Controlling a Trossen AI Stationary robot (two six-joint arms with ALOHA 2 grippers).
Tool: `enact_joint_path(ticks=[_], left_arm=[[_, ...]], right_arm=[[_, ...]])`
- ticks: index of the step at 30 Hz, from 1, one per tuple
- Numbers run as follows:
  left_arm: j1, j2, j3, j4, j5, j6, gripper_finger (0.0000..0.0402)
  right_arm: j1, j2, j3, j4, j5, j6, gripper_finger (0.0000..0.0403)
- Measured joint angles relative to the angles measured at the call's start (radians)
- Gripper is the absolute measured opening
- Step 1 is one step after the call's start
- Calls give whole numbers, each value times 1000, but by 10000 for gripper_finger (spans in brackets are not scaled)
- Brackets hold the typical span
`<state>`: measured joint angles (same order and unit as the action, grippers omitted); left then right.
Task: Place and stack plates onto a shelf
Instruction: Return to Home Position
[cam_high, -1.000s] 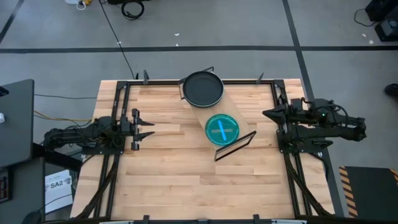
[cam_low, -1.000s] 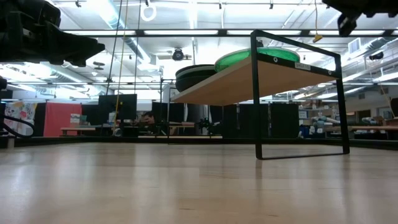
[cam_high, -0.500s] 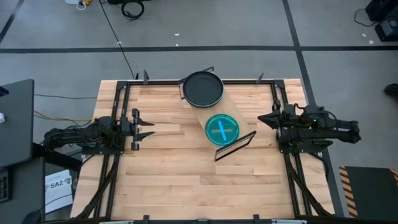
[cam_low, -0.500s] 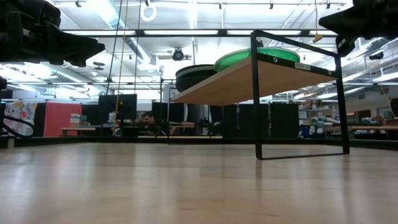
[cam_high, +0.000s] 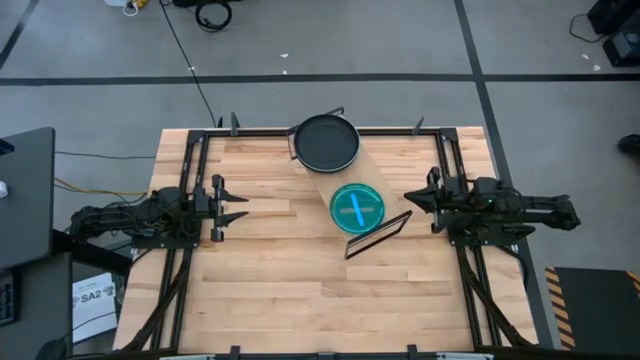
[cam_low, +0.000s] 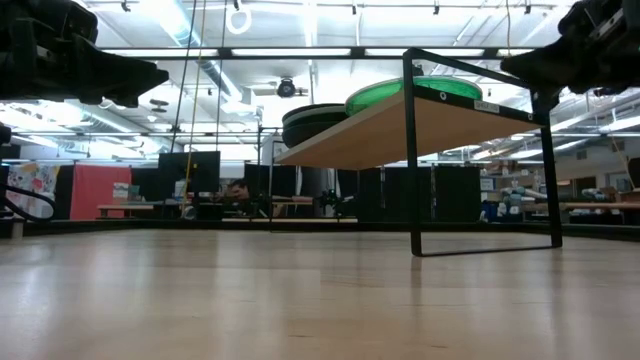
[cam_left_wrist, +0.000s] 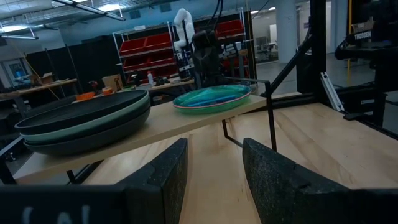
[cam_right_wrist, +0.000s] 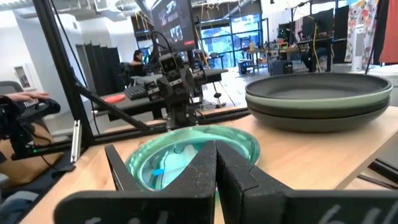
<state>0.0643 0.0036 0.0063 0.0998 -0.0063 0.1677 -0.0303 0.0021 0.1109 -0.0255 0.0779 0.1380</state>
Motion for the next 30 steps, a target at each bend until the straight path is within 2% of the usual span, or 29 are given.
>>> enact_joint_path(ticks=[8, 30], left_arm=[[0, 0, 0, 0, 0, 0, 160], [0, 0, 0, 0, 0, 0, 160]], right_arm=[[0, 0, -103, 133, 0, -37, 10], [0, 9, -103, 55, 10, -50, 14]])
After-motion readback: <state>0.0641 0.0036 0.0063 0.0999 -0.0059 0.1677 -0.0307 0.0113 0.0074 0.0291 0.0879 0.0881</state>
